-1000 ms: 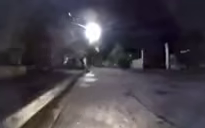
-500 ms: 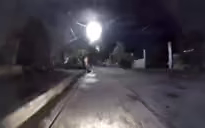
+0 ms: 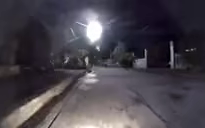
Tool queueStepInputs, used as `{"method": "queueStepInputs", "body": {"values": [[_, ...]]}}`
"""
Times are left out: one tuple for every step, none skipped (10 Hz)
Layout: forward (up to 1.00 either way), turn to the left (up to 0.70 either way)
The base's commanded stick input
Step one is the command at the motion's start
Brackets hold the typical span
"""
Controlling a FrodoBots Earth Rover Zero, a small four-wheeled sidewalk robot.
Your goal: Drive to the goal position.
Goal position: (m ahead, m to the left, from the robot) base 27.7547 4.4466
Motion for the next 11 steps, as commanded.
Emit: {"method": "queueStepInputs", "body": {"values": [[0.5,0.0],[0.5,0.0],[0.5,0.0],[0.5,0.0],[0.5,0.0],[0.5,0.0],[0.5,0.0],[0.5,0.0],[0.5,0.0],[0.5,0.0],[0.5,0.0]]}}
